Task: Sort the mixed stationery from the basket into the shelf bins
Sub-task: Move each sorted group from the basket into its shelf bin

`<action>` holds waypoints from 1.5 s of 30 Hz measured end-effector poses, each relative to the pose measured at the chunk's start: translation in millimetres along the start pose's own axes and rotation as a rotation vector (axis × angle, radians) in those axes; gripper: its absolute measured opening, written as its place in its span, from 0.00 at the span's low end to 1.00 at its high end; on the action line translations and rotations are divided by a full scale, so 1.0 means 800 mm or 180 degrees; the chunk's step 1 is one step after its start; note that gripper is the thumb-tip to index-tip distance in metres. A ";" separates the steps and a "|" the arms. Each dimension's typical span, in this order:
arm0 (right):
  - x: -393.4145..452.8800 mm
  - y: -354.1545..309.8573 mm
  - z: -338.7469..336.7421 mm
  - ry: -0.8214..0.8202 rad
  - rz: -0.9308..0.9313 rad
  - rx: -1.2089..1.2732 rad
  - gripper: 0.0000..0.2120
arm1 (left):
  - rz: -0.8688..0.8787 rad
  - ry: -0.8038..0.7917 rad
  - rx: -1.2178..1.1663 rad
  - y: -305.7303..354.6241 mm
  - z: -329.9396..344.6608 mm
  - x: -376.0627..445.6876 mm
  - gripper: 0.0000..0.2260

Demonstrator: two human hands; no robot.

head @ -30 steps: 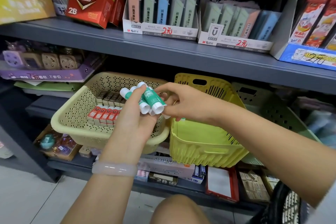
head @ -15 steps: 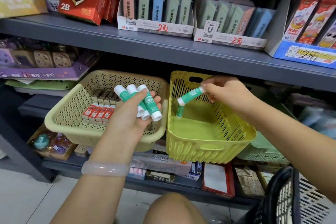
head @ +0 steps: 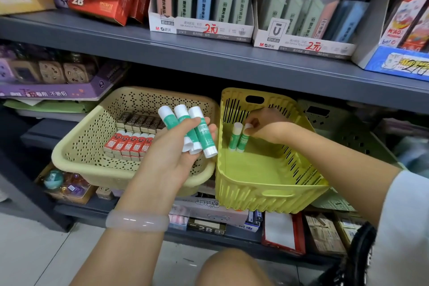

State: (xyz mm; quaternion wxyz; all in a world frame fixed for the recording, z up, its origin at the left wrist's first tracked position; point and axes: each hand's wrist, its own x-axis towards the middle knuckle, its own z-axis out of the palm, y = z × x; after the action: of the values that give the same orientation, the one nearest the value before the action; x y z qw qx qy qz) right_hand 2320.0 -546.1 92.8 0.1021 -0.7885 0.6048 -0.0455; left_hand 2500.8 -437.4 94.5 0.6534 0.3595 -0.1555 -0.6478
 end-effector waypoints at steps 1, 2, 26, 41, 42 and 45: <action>0.001 0.000 0.001 0.0017 -0.0020 -0.0013 0.09 | -0.0013 0.0010 -0.0024 0.000 0.001 0.000 0.04; 0.000 0.001 0.000 0.0023 -0.0037 -0.0028 0.10 | -0.0024 0.0035 -0.0051 0.000 0.002 0.000 0.05; -0.066 -0.058 -0.038 0.0128 0.0086 0.4126 0.01 | 0.0561 0.0108 0.0560 0.002 0.003 -0.012 0.01; -0.017 0.008 -0.011 0.0000 0.0511 0.0233 0.12 | 0.0435 0.0098 0.0910 0.000 -0.003 -0.008 0.04; -0.015 0.008 -0.010 -0.0003 0.0521 0.0256 0.12 | 0.0417 0.0096 0.0902 0.000 -0.003 -0.007 0.04; -0.013 0.008 -0.006 0.0056 0.0491 0.0239 0.13 | 0.0392 0.0107 0.0853 -0.001 -0.002 -0.004 0.02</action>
State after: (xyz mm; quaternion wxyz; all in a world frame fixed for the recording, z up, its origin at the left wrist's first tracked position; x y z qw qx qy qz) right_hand 2310.6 -538.0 96.7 0.1295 -0.7347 0.6625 -0.0672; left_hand 2501.0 -433.5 93.8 0.6406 0.4440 -0.2514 -0.5738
